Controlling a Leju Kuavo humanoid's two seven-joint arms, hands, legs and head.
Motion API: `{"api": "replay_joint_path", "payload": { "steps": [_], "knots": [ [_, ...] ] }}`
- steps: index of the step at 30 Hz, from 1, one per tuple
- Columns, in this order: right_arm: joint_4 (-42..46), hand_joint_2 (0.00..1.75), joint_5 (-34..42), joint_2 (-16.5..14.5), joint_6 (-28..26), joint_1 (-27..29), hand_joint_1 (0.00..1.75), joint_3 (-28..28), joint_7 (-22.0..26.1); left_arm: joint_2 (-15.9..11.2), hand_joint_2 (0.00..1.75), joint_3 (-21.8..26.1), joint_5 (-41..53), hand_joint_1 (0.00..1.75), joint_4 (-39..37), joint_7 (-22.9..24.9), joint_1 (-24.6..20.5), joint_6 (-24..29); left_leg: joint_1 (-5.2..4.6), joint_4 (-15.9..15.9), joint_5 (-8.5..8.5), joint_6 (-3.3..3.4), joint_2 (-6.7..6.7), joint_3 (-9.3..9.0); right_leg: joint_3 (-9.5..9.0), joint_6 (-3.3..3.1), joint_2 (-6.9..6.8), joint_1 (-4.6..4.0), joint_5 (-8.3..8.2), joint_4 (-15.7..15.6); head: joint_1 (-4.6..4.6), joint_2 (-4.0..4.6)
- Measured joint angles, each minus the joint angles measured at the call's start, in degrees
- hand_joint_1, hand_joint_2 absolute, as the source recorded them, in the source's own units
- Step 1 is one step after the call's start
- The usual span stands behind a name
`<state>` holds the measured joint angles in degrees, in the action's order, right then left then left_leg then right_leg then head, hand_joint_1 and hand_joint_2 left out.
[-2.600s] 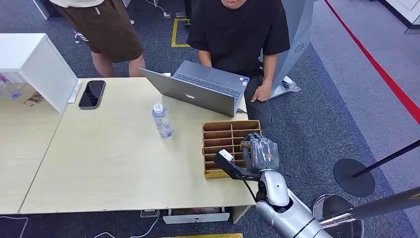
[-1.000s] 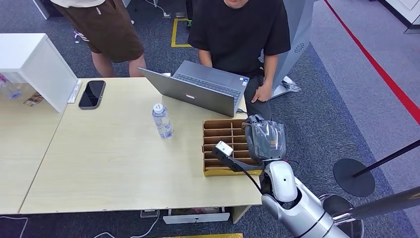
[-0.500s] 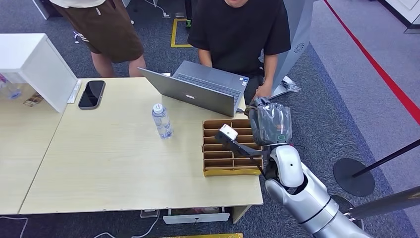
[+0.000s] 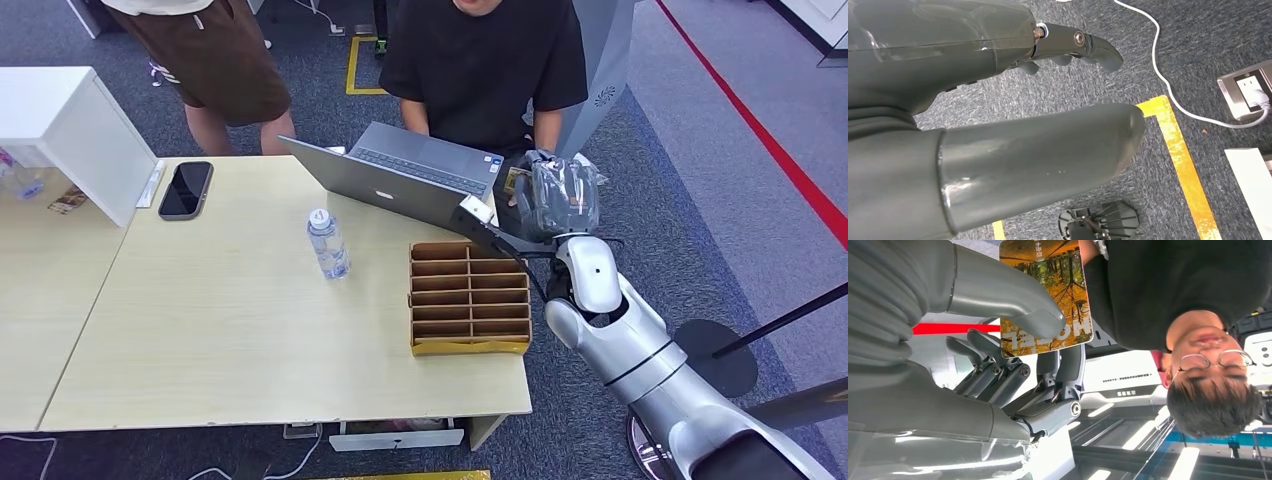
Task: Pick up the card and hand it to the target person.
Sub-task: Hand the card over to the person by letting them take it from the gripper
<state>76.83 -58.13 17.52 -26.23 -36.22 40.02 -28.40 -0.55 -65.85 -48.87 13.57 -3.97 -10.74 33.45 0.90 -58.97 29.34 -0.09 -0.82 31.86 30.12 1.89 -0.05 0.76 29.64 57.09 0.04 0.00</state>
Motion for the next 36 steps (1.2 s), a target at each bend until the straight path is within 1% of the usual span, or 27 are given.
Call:
{"api": "replay_joint_path", "payload": {
  "steps": [8, 23, 36],
  "knots": [
    [-4.06, 1.75, 0.27, -0.27, -0.2, -1.4, 1.75, 0.77, 0.21, 0.0, 0.0, -0.02, 0.05, 0.0, 0.0, 0.16, -0.25, -0.1, 0.0, 0.0, 0.0, 0.0, 0.0, 0.0, 0.0, 0.0, 0.0, 0.0, 0.0, 0.0, 0.0, 0.0],
    [-14.33, 1.75, 4.48, -1.17, -2.5, -2.18, 1.75, 1.65, 1.6, 0.13, 0.0, -0.14, 1.01, 0.0, 0.0, 0.6, -0.61, -0.73, 0.0, 0.0, 0.0, 0.0, -0.01, 0.0, 0.0, 0.0, 0.0, 0.0, 0.0, 0.0, -0.02, 0.0],
    [-19.02, 1.75, 5.29, -1.85, -3.08, -2.24, 1.75, 1.9, 1.94, 0.15, 0.0, -0.28, 1.03, 0.0, 0.0, 0.62, -0.7, -0.9, 0.0, 0.0, 0.0, 0.0, -0.01, 0.0, 0.0, 0.0, 0.0, 0.0, 0.0, 0.0, -0.01, 0.0]
  ]
}}
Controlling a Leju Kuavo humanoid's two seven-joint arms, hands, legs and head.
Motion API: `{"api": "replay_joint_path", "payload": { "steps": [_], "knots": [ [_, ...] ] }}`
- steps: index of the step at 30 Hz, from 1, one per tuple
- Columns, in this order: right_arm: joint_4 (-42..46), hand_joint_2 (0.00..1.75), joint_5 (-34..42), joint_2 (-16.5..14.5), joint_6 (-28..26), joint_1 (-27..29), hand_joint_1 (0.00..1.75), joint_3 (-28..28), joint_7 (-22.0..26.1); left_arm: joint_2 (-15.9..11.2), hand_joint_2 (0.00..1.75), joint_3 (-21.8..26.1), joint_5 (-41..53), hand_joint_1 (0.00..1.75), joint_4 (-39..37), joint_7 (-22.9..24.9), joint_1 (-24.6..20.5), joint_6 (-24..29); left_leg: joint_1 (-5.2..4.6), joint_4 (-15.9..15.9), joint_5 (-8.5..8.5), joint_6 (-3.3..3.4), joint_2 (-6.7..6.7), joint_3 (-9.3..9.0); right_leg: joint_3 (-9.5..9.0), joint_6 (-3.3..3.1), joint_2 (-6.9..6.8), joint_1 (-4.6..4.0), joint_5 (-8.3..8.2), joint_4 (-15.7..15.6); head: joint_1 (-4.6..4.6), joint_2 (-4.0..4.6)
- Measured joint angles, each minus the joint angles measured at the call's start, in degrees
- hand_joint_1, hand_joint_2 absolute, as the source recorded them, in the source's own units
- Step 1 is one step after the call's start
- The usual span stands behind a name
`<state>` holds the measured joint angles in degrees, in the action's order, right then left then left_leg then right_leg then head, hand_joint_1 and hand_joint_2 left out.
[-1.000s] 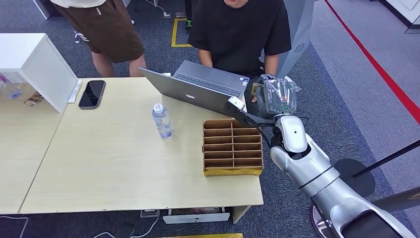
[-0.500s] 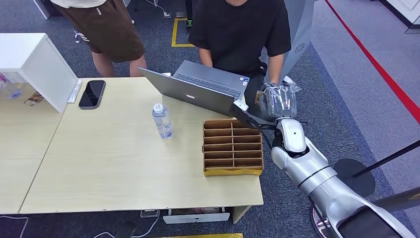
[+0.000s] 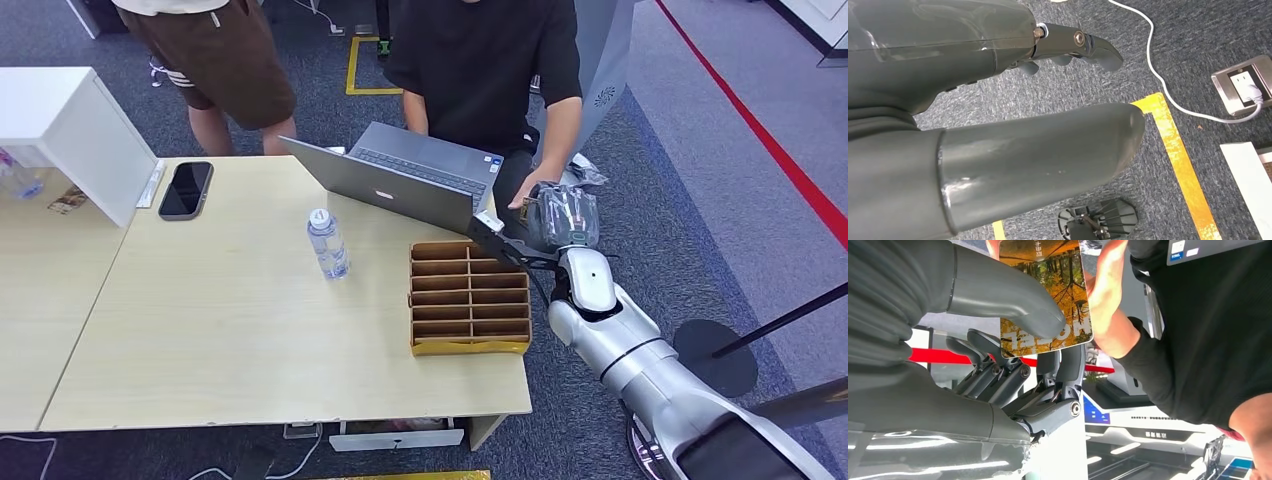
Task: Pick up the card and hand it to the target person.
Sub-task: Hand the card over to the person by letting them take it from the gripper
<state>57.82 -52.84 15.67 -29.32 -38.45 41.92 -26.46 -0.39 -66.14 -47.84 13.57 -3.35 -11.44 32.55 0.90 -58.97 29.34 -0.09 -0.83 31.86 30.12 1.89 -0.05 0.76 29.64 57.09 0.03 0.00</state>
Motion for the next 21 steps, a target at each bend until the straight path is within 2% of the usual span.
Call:
{"api": "replay_joint_path", "payload": {
  "steps": [11, 21],
  "knots": [
    [-1.8, 1.75, 0.55, -0.19, -0.08, -0.01, 1.75, 0.04, 0.08, 0.0, 0.0, 0.0, 0.08, 0.0, 0.0, 0.07, 0.0, -0.01, 0.0, 0.0, 0.0, 0.0, 0.0, 0.0, 0.0, 0.0, 0.0, 0.0, 0.0, 0.0, 0.0, 0.0],
    [-3.35, 1.75, 0.56, -0.33, -0.08, -0.03, 1.67, 0.65, 0.08, 0.0, 0.0, -0.02, 0.08, 0.0, 0.0, 0.07, 0.0, -0.08, 0.0, 0.0, 0.0, 0.0, 0.0, 0.0, 0.0, 0.0, 0.0, 0.0, 0.0, 0.0, 0.01, 0.0]
  ]
}}
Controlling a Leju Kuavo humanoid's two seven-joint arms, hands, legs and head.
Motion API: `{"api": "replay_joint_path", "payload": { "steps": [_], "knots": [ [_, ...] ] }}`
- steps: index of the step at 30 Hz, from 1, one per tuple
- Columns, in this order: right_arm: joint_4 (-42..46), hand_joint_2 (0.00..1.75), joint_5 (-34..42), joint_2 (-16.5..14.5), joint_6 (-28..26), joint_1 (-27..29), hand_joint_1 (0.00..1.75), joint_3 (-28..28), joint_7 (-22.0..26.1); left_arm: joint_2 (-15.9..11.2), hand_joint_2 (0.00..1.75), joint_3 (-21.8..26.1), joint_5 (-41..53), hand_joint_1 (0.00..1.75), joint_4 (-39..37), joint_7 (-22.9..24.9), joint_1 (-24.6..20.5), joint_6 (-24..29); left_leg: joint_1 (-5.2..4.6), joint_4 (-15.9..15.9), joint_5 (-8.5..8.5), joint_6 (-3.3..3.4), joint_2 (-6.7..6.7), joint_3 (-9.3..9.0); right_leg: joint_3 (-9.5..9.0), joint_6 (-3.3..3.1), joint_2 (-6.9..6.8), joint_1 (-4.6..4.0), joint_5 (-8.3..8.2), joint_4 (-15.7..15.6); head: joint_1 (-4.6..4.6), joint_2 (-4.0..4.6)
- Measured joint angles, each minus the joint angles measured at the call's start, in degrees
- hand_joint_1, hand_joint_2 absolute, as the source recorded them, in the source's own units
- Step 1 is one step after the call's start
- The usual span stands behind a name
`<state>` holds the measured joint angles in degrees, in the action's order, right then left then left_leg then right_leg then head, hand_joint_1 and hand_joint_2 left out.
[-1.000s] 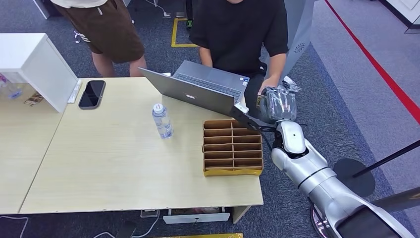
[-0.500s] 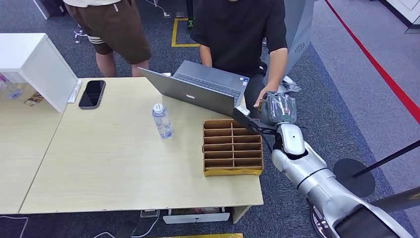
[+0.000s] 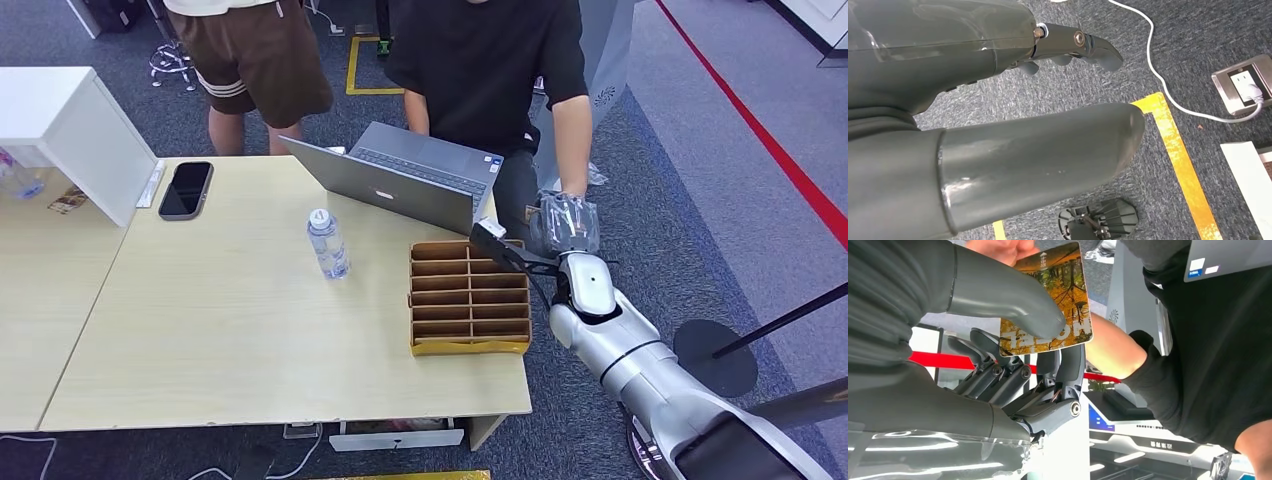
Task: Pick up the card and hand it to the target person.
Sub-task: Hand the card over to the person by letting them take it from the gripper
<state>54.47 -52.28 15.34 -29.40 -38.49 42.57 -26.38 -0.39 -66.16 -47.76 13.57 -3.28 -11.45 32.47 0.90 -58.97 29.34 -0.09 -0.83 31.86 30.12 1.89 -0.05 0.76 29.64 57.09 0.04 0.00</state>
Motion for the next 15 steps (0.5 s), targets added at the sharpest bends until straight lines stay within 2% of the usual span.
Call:
{"api": "replay_joint_path", "payload": {
  "steps": [1, 2, 4, 5, 6, 10, 15],
  "knots": [
    [-0.1, 1.75, 0.0, 0.0, 0.0, 0.0, 1.57, 0.04, 0.0, 0.0, 0.0, 0.0, 0.0, 0.0, 0.0, 0.0, 0.0, -0.02, 0.0, 0.0, 0.0, 0.0, 0.0, 0.0, 0.0, 0.0, 0.0, 0.0, 0.0, 0.0, 0.0, 0.0],
    [-0.19, 1.75, 0.0, -0.01, 0.0, 0.0, 1.27, 0.07, 0.0, 0.0, 0.0, 0.0, 0.0, 0.0, 0.0, 0.0, 0.0, -0.04, 0.0, 0.0, 0.0, 0.0, 0.0, 0.0, 0.0, 0.0, 0.0, 0.0, 0.0, 0.0, -0.01, 0.0],
    [-0.34, 1.75, 0.0, -0.03, 0.03, 0.0, 0.46, 0.13, 0.0, 0.0, 0.0, 0.0, 0.0, 0.0, 0.0, 0.0, 0.0, -0.08, 0.0, 0.0, 0.0, 0.0, 0.0, 0.0, 0.0, 0.0, 0.0, 0.0, 0.0, 0.0, -0.01, 0.0],
    [-0.42, 1.75, 0.0, -0.05, 0.08, 0.0, 0.14, 0.17, 0.0, 0.0, 0.0, 0.0, 0.0, 0.0, 0.0, 0.0, 0.0, -0.09, 0.0, 0.0, 0.0, 0.0, 0.0, 0.0, 0.0, 0.0, 0.0, 0.0, 0.0, 0.0, -0.01, 0.0],
    [-0.5, 1.75, -0.01, -0.08, 0.14, 0.0, 0.02, 0.22, -0.02, 0.0, 0.0, 0.0, 0.0, 0.0, 0.0, 0.0, 0.0, -0.1, 0.0, 0.0, 0.0, 0.0, 0.0, 0.0, 0.0, 0.0, 0.0, 0.0, 0.0, 0.0, 0.0, 0.0],
    [-0.89, 1.75, -0.1, -0.13, 0.42, 0.0, 0.05, 0.62, -0.49, 0.0, 0.0, 0.0, 0.0, 0.0, 0.0, 0.02, 0.01, -0.1, 0.0, 0.0, 0.0, 0.0, 0.0, 0.0, 0.0, 0.0, 0.0, 0.0, 0.0, 0.0, 0.0, 0.0],
    [-1.29, 1.75, 0.01, -0.15, 0.63, 0.0, 0.0, 0.98, -0.98, 0.0, 0.0, -0.02, 0.0, 0.0, 0.0, 0.11, 0.01, -0.09, 0.0, 0.0, 0.0, 0.0, 0.0, 0.0, 0.0, 0.0, 0.0, 0.0, 0.0, 0.0, 0.0, 0.0]
  ]
}}
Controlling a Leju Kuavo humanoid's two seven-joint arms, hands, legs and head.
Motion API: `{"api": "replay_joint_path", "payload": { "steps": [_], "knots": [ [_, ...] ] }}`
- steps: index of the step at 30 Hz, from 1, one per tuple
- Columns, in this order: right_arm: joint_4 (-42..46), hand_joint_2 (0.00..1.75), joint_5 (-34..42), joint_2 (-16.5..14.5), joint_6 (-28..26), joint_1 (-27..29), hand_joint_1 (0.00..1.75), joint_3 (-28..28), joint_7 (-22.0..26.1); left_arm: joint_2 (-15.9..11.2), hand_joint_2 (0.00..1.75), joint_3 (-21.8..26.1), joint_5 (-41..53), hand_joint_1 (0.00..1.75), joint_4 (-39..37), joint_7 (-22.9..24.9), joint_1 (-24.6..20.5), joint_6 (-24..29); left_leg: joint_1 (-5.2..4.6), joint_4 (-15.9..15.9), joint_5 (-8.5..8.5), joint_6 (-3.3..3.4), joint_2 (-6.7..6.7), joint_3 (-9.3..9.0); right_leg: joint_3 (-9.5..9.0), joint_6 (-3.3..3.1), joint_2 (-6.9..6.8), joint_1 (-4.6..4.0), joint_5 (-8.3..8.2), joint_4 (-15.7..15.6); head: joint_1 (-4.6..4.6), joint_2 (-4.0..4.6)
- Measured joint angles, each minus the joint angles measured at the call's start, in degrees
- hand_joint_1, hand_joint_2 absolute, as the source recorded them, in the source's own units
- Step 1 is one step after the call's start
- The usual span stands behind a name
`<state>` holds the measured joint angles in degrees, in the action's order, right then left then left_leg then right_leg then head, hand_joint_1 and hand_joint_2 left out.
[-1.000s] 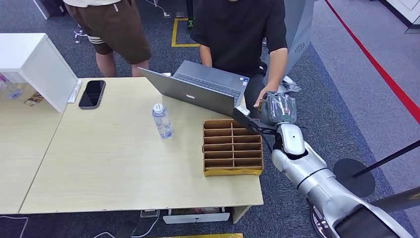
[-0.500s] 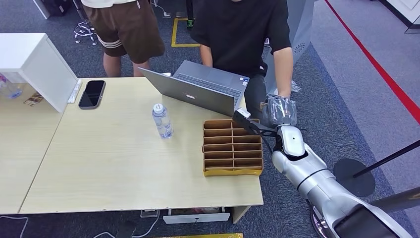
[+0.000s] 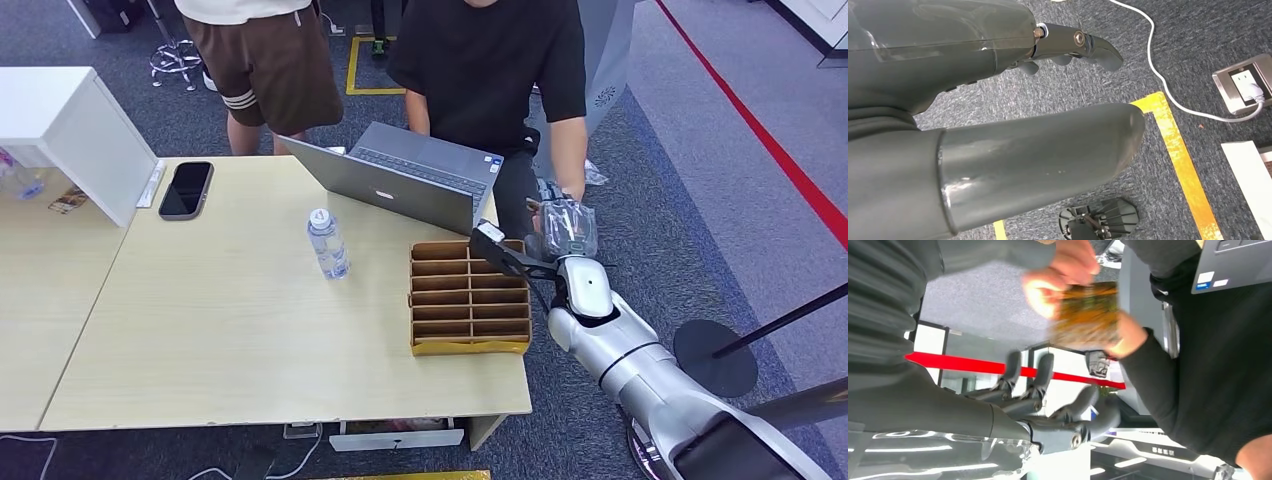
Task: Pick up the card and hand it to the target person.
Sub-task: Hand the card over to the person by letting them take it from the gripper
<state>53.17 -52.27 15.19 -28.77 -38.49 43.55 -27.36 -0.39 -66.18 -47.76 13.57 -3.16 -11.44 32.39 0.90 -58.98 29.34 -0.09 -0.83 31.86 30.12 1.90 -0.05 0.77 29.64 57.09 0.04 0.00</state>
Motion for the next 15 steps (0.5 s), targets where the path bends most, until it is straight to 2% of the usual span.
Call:
{"api": "replay_joint_path", "payload": {
  "steps": [10, 13, 15],
  "knots": [
    [-0.56, 1.75, -0.99, 0.0, 0.72, -0.01, 0.0, 0.72, -1.61, 0.0, 0.0, -0.01, 0.0, 0.0, 0.0, 0.26, 0.0, 0.01, 0.0, 0.0, 0.0, 0.0, 0.0, 0.0, 0.0, 0.0, 0.0, 0.0, 0.0, 0.0, 0.0, 0.0],
    [-0.52, 1.75, -1.3, 0.0, -1.6, 0.02, 0.0, 0.81, -2.14, 0.0, 0.0, -0.01, -0.03, 0.0, 0.0, 0.24, 0.0, 0.02, 0.0, 0.0, 0.0, 0.0, 0.0, -0.01, 0.0, 0.0, 0.01, 0.0, 0.0, 0.0, 0.0, 0.0],
    [-0.09, 1.75, -2.45, 0.0, -5.46, 0.25, 0.0, 0.63, -2.15, 0.0, 0.0, -0.01, -0.16, 0.0, 0.0, 0.14, 0.03, 0.08, 0.0, 0.0, 0.0, 0.0, 0.01, -0.01, 0.0, 0.0, 0.01, 0.0, 0.0, 0.0, 0.0, 0.0]
  ]
}}
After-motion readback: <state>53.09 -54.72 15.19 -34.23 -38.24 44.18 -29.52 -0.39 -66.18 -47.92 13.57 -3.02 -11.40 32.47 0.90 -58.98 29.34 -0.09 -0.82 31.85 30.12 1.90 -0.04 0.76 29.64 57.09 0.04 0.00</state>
